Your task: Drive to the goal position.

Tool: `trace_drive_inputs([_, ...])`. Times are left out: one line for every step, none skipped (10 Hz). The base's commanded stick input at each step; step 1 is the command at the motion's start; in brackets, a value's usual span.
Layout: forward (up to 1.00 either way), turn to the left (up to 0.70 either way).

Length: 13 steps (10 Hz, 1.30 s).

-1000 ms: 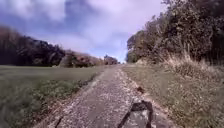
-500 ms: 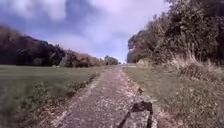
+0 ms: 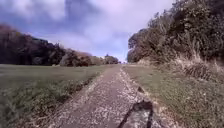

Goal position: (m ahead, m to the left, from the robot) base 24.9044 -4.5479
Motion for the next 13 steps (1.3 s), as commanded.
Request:
trace_drive_inputs([0.7, 0.0])
trace_drive_inputs([0.7, 0.0])
trace_drive_inputs([0.7, 0.0])
trace_drive_inputs([0.7, 0.0])
trace_drive_inputs([0.7, 0.0])
trace_drive_inputs([0.7, 0.0])
trace_drive_inputs([0.7, 0.0])
trace_drive_inputs([0.7, 0.0])
trace_drive_inputs([0.7, 0.0])
trace_drive_inputs([0.7, 0.0])
trace_drive_inputs([0.7, 0.0])
trace_drive_inputs([0.7, 0.0])
trace_drive_inputs([0.7, 0.0])
